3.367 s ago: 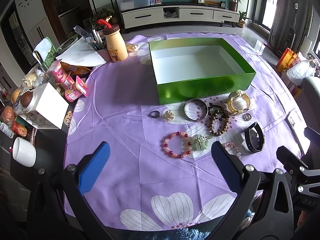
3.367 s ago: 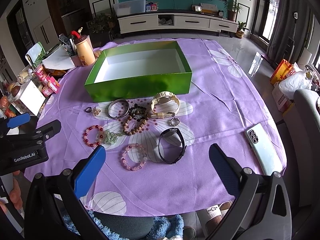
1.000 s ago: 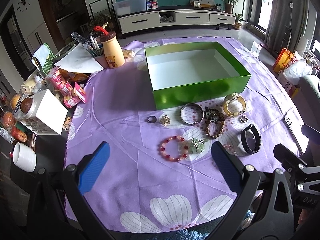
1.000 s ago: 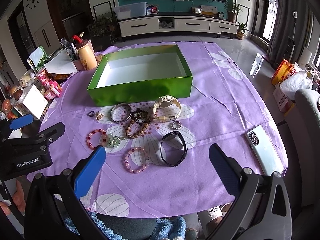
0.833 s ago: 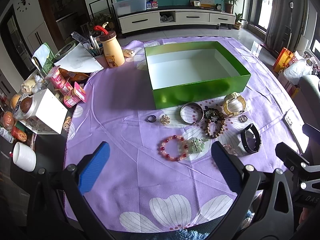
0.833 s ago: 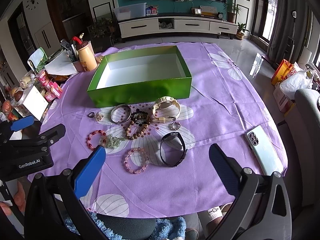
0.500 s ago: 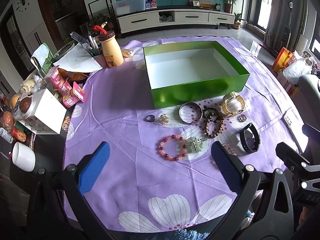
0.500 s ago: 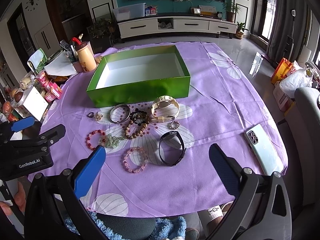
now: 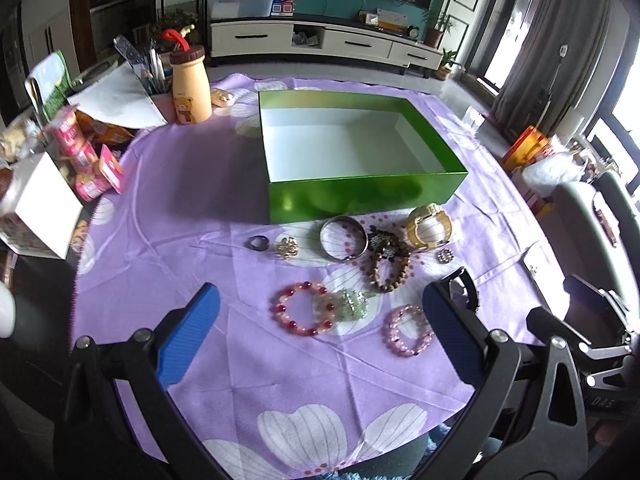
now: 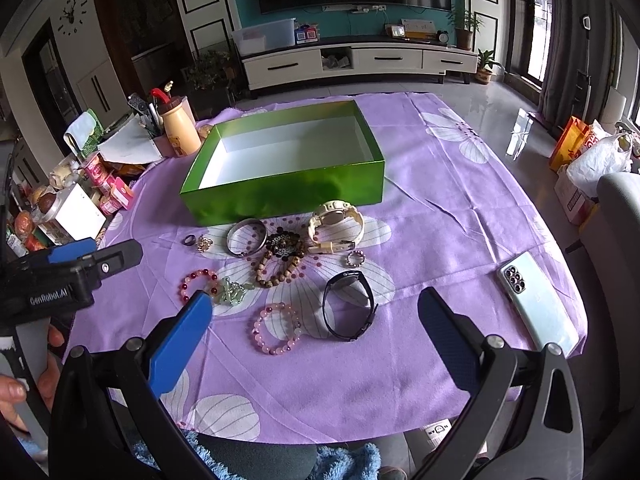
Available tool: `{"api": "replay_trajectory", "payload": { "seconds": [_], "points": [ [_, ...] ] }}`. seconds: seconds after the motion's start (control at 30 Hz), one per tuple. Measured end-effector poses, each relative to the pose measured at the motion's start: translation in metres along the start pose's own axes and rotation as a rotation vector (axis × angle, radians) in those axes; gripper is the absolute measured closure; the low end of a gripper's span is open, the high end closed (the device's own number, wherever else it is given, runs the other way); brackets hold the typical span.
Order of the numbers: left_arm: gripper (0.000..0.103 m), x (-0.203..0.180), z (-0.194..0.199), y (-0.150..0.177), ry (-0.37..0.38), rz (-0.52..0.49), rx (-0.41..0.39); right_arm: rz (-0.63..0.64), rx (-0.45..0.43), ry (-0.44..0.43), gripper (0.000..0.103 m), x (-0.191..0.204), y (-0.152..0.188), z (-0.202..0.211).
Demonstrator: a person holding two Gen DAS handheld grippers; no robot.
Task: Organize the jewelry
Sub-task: 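Grasp the red bead bracelet with the left tool while the right tool grasps the black watch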
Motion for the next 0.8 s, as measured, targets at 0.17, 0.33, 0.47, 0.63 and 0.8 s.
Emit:
{"api": "replay_trajectory", "payload": {
  "seconds": [0.17, 0.33, 0.47, 0.63, 0.8],
  "points": [
    [0.002, 0.019, -0.021, 0.011, -0.005, -0.026, 0.023, 0.014, 0.006, -0.037, 0.025, 0.0, 0.011, -0.013],
    [0.012, 0.031, -0.05, 0.03, -0.006, -0.096, 0.075, 0.038, 0.024, -0.03, 0.046, 0.003, 0.031, -0.034],
    [0.027, 0.03, -0.065, 0.04, -0.005, -0.164, 0.09, 0.092, 0.034, 0.001, 0.059, 0.01, 0.045, -0.05],
    [0.053, 0.032, -0.086, 0.045, 0.025, -0.185, 0.12, 0.099, 0.069, 0.014, 0.073, 0.012, 0.049, -0.076],
    [0.067, 0.031, -0.102, 0.048, 0.035, -0.209, 0.142, 0.115, 0.082, 0.027, 0.077, 0.015, 0.047, -0.093]
  ]
}}
Point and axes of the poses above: each gripper's, at about its wrist camera, not at the fingertips, and z roughly against the way its jaws point, x to its left, y to its underside, the point moved 1 cm from there along -z, roughly the way its jaws point, and after that the axes turned 6 degrees about y, right-handed, at the moved point
